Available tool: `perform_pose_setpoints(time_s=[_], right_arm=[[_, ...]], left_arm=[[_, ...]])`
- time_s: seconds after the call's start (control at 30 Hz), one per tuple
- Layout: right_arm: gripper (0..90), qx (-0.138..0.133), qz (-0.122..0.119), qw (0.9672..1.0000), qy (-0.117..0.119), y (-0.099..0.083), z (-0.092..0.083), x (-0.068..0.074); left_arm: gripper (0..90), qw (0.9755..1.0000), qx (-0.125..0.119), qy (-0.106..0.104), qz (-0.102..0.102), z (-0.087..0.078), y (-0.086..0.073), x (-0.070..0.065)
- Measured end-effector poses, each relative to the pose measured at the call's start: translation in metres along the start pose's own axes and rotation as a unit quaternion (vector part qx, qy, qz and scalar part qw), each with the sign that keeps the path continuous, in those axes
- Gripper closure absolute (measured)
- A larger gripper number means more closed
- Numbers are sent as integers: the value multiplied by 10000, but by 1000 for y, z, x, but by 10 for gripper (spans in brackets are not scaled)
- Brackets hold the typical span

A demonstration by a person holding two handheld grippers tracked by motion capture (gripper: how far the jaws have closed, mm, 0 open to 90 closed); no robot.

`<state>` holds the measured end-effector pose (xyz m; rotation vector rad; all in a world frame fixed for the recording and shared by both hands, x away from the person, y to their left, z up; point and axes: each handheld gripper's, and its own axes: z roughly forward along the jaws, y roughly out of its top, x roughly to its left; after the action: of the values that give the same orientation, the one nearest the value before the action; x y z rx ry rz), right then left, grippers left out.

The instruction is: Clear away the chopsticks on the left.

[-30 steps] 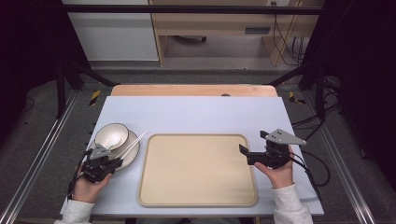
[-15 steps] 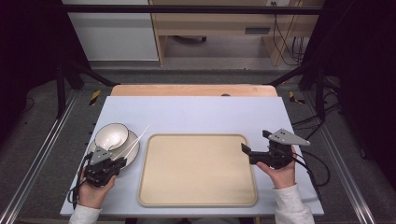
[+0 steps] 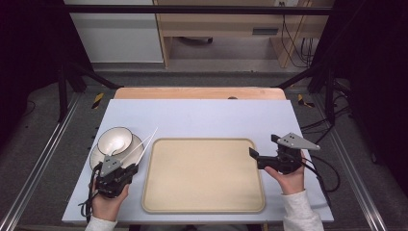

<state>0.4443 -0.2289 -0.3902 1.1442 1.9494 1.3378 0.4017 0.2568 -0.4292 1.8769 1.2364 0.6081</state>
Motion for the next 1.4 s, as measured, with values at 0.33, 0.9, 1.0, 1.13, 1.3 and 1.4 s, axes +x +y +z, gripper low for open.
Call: perform_pose_setpoints(time_s=[0.33, 0.9, 1.0, 1.13, 1.3, 1.4], right_arm=[[66, -89, 25, 10000, -21, 1, -3, -1], [65, -1, -25, 10000, 5, 0, 0, 0], [65, 11, -53, 10000, 4, -1, 2, 0], [65, 69, -45, 10000, 21, -2, 5, 1], [65, 130, -63, 9999, 21, -3, 9, 2], [65, 158, -61, 9999, 17, -3, 9, 2]], left_arm=[[839, 9989, -171, 144, -406, -4, -2, -18], [839, 9952, -452, 456, -739, 10, -7, -57], [839, 9940, -473, 463, -874, 14, -14, -61], [839, 9929, -441, 449, -1009, 20, -24, -63], [839, 9929, -352, 523, -1011, 29, -30, -66], [839, 9932, -320, 516, -995, 35, -33, -67]])
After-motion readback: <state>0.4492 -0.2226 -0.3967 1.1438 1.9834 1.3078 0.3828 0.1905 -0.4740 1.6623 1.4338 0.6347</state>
